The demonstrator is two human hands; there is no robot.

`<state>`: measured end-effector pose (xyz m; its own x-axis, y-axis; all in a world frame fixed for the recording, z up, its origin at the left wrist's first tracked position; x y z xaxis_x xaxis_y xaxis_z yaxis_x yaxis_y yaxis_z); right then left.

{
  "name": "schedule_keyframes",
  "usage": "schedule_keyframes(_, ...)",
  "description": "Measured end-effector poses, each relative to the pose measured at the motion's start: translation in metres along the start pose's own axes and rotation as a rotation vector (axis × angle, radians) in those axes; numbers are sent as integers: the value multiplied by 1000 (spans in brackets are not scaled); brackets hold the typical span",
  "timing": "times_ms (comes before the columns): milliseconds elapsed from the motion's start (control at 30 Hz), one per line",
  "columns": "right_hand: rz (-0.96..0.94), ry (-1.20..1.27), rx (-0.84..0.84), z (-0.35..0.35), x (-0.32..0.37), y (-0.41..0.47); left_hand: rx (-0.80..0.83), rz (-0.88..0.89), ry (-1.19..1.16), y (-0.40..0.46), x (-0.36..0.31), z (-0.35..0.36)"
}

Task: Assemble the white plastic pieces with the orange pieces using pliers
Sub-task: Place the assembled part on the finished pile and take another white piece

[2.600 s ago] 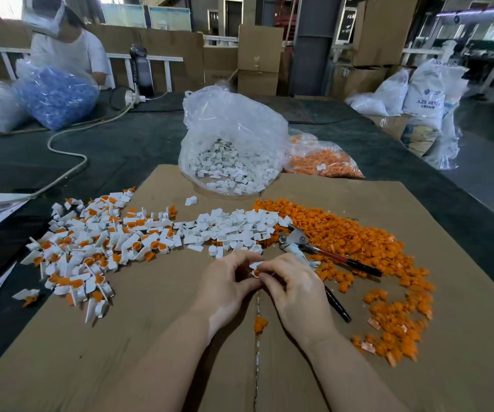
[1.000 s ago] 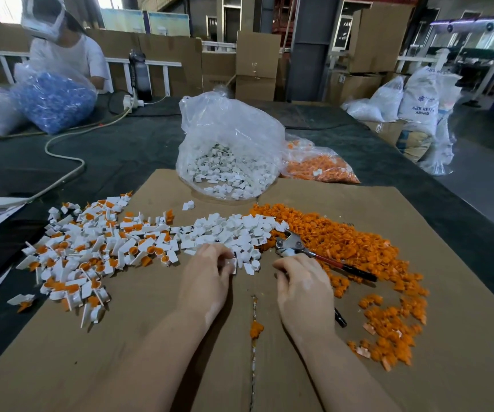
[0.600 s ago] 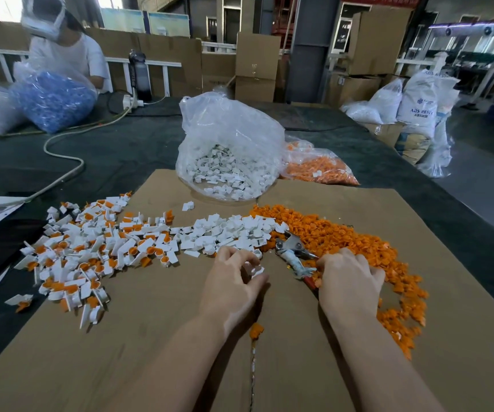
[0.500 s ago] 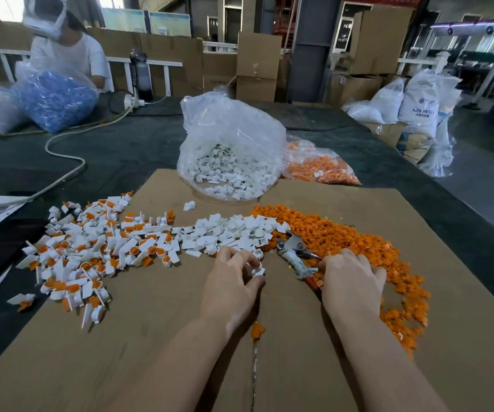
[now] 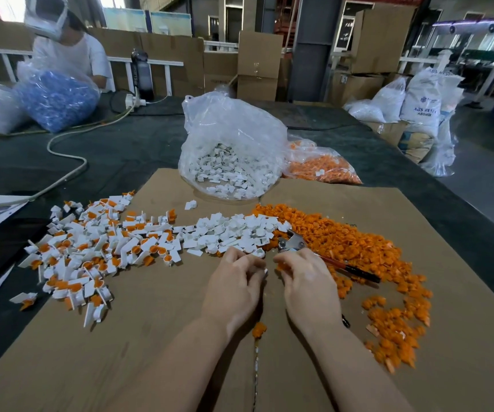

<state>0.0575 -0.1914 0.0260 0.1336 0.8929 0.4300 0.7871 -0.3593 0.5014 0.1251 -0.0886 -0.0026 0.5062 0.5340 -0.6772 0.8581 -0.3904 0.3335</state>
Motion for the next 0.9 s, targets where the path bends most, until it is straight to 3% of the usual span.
schedule_keyframes(200, 12, 91, -96, -3, 0, -7, -19, -3, 73, -2, 0, -1)
schedule_keyframes(500, 82, 325, -77, -4, -9, -11, -116, -80, -104, 0, 10, -14)
schedule_keyframes(733, 139, 386, -21, 3, -13, -12, -21, -149, -240, -2, 16, -8)
schedule_keyframes(900, 61, 316, -1, 5, -4, -12, 23, -150, -297, -2, 15, -4)
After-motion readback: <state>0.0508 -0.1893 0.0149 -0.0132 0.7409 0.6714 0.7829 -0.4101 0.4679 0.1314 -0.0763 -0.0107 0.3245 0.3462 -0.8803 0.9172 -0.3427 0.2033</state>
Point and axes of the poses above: each hand's wrist, its own y-axis towards the middle knuckle, its own z-axis out of the palm, x = y × z, the point moved 10 cm from there along y, towards the middle knuckle, and after that the axes turned 3 degrees about -x, right-handed, at the moved point
